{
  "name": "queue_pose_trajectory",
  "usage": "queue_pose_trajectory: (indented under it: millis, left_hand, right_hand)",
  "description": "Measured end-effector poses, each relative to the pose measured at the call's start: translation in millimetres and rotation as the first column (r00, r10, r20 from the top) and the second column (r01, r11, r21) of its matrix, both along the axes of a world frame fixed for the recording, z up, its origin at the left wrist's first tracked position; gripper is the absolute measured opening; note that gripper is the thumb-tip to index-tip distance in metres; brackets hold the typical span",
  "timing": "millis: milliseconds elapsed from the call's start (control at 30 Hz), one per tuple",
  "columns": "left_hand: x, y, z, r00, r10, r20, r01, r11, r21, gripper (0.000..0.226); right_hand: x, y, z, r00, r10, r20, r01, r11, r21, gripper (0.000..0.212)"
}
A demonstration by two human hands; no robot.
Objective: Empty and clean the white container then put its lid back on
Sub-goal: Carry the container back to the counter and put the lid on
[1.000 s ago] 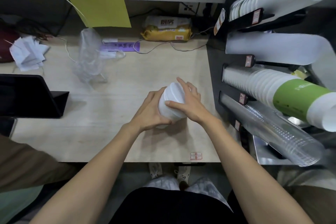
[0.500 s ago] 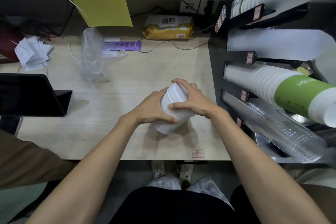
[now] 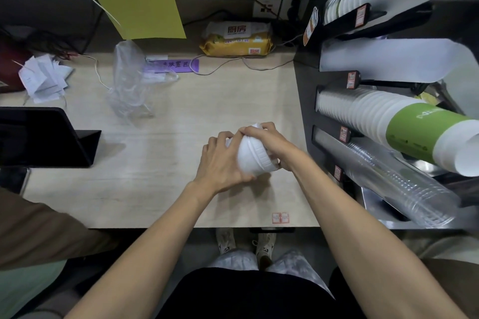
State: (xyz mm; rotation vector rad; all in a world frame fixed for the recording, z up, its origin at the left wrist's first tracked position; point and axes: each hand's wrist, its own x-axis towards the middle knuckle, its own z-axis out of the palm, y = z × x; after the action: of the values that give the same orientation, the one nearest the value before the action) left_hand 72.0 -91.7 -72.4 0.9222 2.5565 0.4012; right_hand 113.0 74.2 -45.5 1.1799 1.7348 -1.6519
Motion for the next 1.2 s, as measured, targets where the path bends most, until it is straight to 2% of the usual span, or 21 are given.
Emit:
queue_pose_trajectory:
  millis: [100,200,267,333,467,500,567,633,667,700,767,800,833,900,933,1000,1100,1200]
  left_hand:
    - [-14,-2,9,0.997,-0.04,0.071,0.04,0.999,0.002,0.119]
    - [-27,-10,18,0.936,-0.034,0.351,0.002,0.996,0.091,0.104]
    - [-33,-17,22,0.808,-0.017,0.588,-0.083,0.986,0.143,0.095]
    - [-40,-25,26,0.639,-0.047,0.767,-0.133,0.976,0.17,0.085]
    - [-52,-41,28,0.299,-0.116,0.947,-0.174,0.969,0.174,0.075]
    - [-53,-44,27,0.254,-0.113,0.961,-0.208,0.964,0.168,0.077]
    - [-52,-48,24,0.227,-0.091,0.97,-0.266,0.952,0.151,0.075]
    - [-50,-45,26,0.282,-0.068,0.957,-0.264,0.954,0.145,0.071]
    - [-49,-41,28,0.362,-0.066,0.93,-0.231,0.96,0.158,0.07]
    - [-49,-36,30,0.48,-0.067,0.875,-0.177,0.969,0.171,0.07]
    - [-46,-21,33,0.751,-0.079,0.656,-0.032,0.987,0.156,0.074]
    - [-43,-15,32,0.854,-0.096,0.511,0.037,0.991,0.125,0.079]
    - [-40,-10,30,0.919,-0.106,0.379,0.083,0.994,0.078,0.089]
    - [-34,-3,27,0.974,-0.1,0.204,0.106,0.994,-0.019,0.11]
    - [-33,-3,24,0.982,-0.109,0.155,0.118,0.992,-0.048,0.116]
    - [-33,-6,19,0.983,-0.125,0.133,0.136,0.988,-0.073,0.117]
    - [-39,-11,19,0.976,-0.138,0.168,0.148,0.988,-0.053,0.102]
    - [-43,-12,23,0.97,-0.169,0.177,0.17,0.985,0.012,0.078]
  right_hand:
    - [3,1,-2,0.991,0.049,-0.126,-0.046,0.999,0.028,0.079]
    - [8,7,1,0.917,0.297,-0.268,-0.259,0.951,0.17,0.072]
    - [10,11,11,0.836,0.436,-0.331,-0.396,0.899,0.184,0.07]
    - [11,16,20,0.784,0.484,-0.388,-0.477,0.871,0.121,0.069]
    - [11,19,27,0.717,0.498,-0.487,-0.582,0.813,-0.024,0.071]
    - [10,18,28,0.713,0.483,-0.508,-0.588,0.807,-0.058,0.072]
    - [8,18,28,0.72,0.446,-0.531,-0.578,0.809,-0.104,0.072]
    - [8,19,27,0.741,0.417,-0.526,-0.548,0.829,-0.115,0.07]
    - [8,17,26,0.753,0.413,-0.512,-0.523,0.848,-0.087,0.068]
    - [7,15,24,0.766,0.421,-0.486,-0.492,0.871,-0.021,0.066]
    - [5,6,15,0.826,0.414,-0.382,-0.398,0.909,0.124,0.062]
    - [3,-1,10,0.884,0.356,-0.302,-0.321,0.933,0.16,0.061]
    - [2,-7,6,0.941,0.25,-0.227,-0.22,0.964,0.152,0.063]
    - [-1,-16,2,0.995,0.016,-0.096,-0.014,1.0,0.02,0.072]
    - [-2,-17,4,0.998,-0.044,-0.035,0.042,0.998,-0.046,0.075]
    - [0,-9,6,0.999,-0.031,0.022,0.033,0.99,-0.134,0.08]
    - [6,8,3,0.991,0.057,-0.118,-0.079,0.978,-0.193,0.092]
    - [12,16,4,0.925,0.198,-0.325,-0.25,0.96,-0.125,0.1]
